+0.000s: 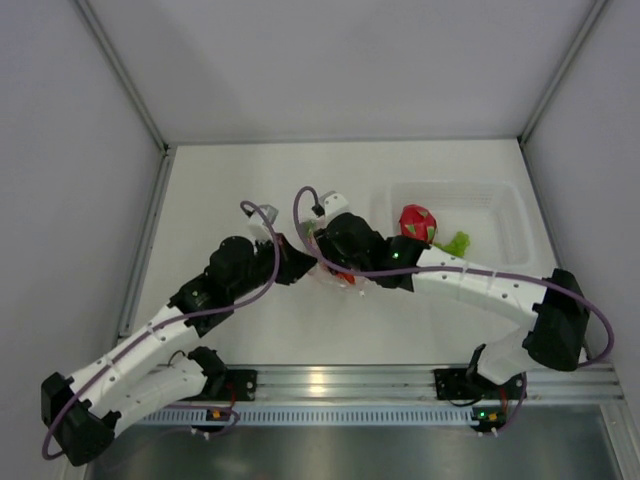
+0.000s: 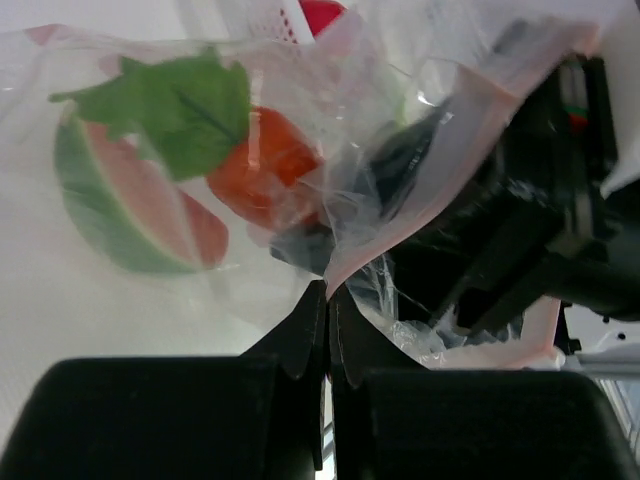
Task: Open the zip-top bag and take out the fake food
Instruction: Pick up the fake vegetable from the zipper food storage bag.
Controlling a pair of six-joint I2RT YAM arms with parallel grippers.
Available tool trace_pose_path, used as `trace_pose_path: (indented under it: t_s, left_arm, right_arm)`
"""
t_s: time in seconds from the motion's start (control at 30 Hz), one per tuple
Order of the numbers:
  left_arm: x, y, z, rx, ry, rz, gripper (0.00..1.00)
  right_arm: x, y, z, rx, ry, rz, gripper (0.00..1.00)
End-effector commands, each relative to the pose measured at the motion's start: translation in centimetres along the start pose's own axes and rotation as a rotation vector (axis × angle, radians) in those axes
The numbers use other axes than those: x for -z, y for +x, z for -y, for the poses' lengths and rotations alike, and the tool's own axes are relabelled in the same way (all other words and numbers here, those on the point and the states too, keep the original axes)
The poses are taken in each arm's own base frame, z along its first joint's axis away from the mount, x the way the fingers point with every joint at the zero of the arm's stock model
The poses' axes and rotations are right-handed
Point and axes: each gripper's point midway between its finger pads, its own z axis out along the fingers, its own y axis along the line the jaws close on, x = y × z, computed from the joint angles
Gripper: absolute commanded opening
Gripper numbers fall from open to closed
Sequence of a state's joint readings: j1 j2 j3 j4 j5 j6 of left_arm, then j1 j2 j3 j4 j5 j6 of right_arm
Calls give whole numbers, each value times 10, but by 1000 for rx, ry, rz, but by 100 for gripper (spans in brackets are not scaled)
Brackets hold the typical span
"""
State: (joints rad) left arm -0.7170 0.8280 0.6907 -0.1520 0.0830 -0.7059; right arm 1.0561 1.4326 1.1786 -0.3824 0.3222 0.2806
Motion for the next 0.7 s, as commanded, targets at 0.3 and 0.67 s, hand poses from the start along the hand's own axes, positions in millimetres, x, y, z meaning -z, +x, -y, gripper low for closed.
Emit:
trace_pose_path:
  t_s: [0.3,0.67]
  left_arm:
    - [-7,25,19,-210,66,22,0]
    - [-7,14,-51,-111,-286,171,0]
  right_arm:
    - [-1,-35,-5,-104,51,-80,0]
    - [28,0,11,-50,69,-205,0]
